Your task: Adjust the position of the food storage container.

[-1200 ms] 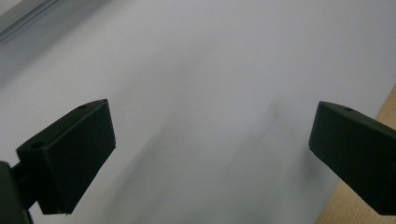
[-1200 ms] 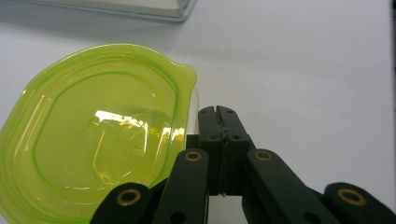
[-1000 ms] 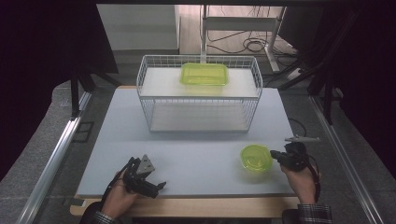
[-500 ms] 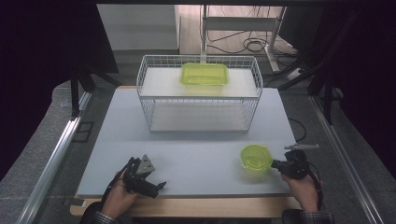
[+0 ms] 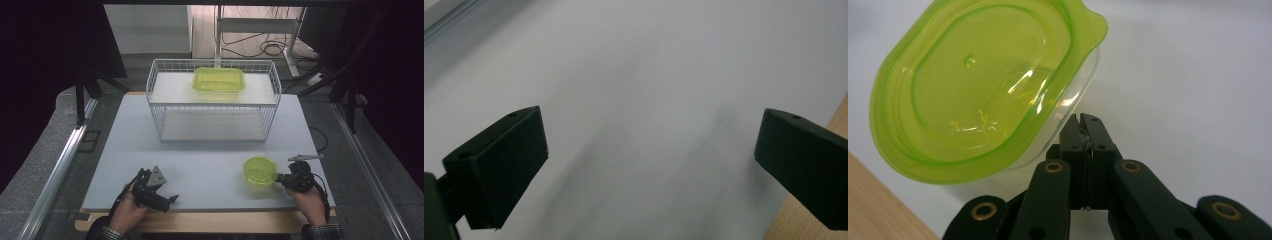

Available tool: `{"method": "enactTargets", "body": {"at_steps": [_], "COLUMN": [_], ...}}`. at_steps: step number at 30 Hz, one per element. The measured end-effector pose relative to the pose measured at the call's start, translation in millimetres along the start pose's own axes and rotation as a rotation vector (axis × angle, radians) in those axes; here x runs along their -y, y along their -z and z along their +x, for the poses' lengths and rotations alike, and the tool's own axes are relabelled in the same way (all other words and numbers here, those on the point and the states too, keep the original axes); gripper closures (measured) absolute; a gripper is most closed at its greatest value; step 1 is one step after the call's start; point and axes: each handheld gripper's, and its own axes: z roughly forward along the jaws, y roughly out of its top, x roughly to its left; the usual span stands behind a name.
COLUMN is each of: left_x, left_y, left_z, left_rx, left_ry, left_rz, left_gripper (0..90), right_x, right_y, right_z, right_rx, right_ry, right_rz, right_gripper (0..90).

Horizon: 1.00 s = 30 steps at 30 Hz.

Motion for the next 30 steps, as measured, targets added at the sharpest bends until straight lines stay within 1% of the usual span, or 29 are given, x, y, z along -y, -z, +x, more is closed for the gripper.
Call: {"method": "enactTargets", "body": {"at_steps": [3,4,7,9,11,20,24,27,30], "left_x": [0.1,0.1,0.0,0.1,0.0,-0.2,-0.3,-0.3,-0.3], "left_y": [-0.3,-0.4,-0.6,-1.2,-1.3,-2.0,-2.1,-1.9,-1.6], "left_z": [-0.2,-0.2,0.0,-0.3,-0.2,-0.5,-0.8,-0.8,-0.8], "left_rx": [0.001,0.001,0.001,0.002,0.002,0.002,0.002,0.001,0.001], "left_ry": [-0.001,-0.002,-0.004,-0.001,-0.006,-0.009,-0.012,-0.013,-0.013], "left_rz": [0.002,0.003,0.006,0.005,0.009,0.013,0.015,0.015,0.014], "left_gripper": [0.5,0.5,0.5,0.5,0.5,0.5,0.5,0.5,0.5], "right_x": [-4.9,-6.4,-10.3,-12.3,-14.7,-25.7,-31.6,-36.8,-40.7], "right_y": [-7.6,-10.1,-19.6,-23.7,-28.2,-46.1,-55.1,-62.8,-68.1], "right_z": [8.7,12.0,20.1,24.8,29.1,48.7,56.8,64.2,68.7], "right_rx": [-0.018,-0.022,-0.045,-0.057,-0.075,-0.139,-0.184,-0.198,-0.202], "right_ry": [0.026,0.025,0.047,0.053,0.067,0.085,0.09,0.107,0.118], "right_rz": [-0.008,-0.007,-0.012,-0.01,-0.012,-0.012,-0.01,-0.004,-0.002], "right_gripper": [88.2,88.2,88.3,88.3,88.3,88.2,88.2,88.3,88.4]}}
